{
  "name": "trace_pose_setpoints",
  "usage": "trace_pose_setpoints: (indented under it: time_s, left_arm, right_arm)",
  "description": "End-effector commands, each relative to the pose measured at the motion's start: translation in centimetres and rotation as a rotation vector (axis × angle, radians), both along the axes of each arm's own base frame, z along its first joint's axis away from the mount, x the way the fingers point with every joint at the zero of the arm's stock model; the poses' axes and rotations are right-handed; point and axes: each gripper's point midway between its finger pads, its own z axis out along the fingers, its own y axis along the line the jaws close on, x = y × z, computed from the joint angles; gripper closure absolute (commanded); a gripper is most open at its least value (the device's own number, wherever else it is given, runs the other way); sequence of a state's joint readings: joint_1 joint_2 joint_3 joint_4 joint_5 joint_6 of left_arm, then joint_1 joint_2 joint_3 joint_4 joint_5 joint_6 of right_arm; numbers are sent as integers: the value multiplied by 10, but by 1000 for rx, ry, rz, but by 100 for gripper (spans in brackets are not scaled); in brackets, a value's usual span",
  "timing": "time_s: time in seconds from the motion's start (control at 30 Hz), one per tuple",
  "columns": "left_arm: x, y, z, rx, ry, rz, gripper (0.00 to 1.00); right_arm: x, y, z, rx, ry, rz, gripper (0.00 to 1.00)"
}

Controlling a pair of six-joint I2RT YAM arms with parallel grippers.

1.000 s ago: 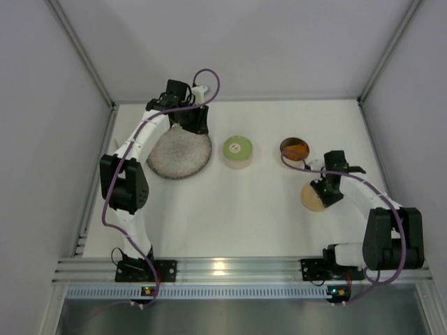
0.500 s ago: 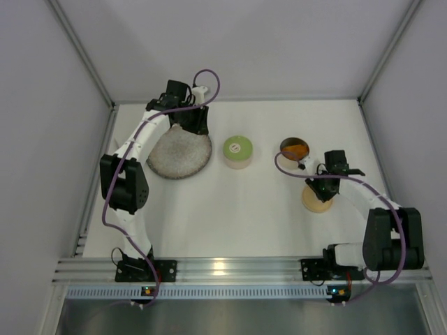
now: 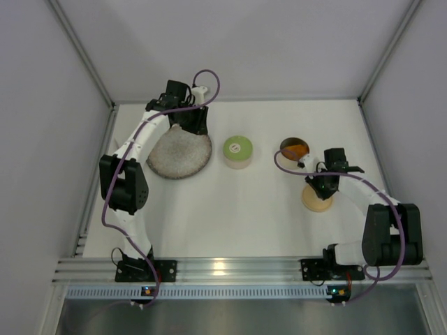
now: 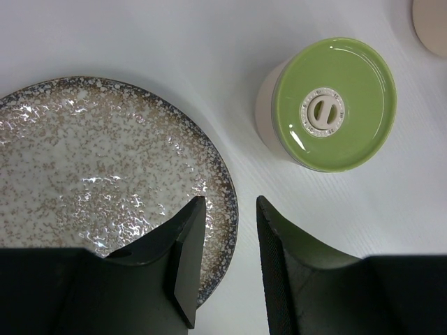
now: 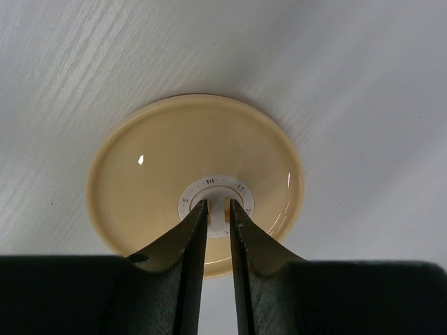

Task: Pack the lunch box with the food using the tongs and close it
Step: Pick up the box lid from the center of the board.

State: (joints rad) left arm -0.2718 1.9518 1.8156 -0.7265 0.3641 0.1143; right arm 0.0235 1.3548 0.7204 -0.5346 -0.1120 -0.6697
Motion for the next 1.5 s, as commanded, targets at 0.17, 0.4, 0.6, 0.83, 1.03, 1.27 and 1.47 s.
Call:
trace_pose_setpoints:
  time_s: [0.17, 0.4, 0.6, 0.83, 1.03, 1.27, 1.47]
  left_arm:
    - [-2, -1, 27, -19, -76, -18, 59]
    - [-3, 0, 26, -11, -77, -18, 59]
    - [-4, 3, 25, -2, -74, -14, 59]
    - [-3, 1, 24, -9, -76, -11, 59]
    - [-1, 2, 23, 0, -79, -12, 59]
    - [-1, 1, 24, -5, -75, -12, 59]
    - [0, 0, 25, -12, -75, -13, 59]
  right_arm:
    - [-5, 0, 8, 21, -26, -1, 83]
    - [2, 4, 0, 41, 13, -1, 82]
    - [3, 2, -8, 30, 44, -17, 82]
    - [-5, -2, -19, 15, 90, -58, 86]
    - [-2, -1, -19, 26, 109, -88, 100]
    - [0, 8, -9, 87, 97, -147, 100]
    - [9, 15, 12, 137, 15, -161, 100]
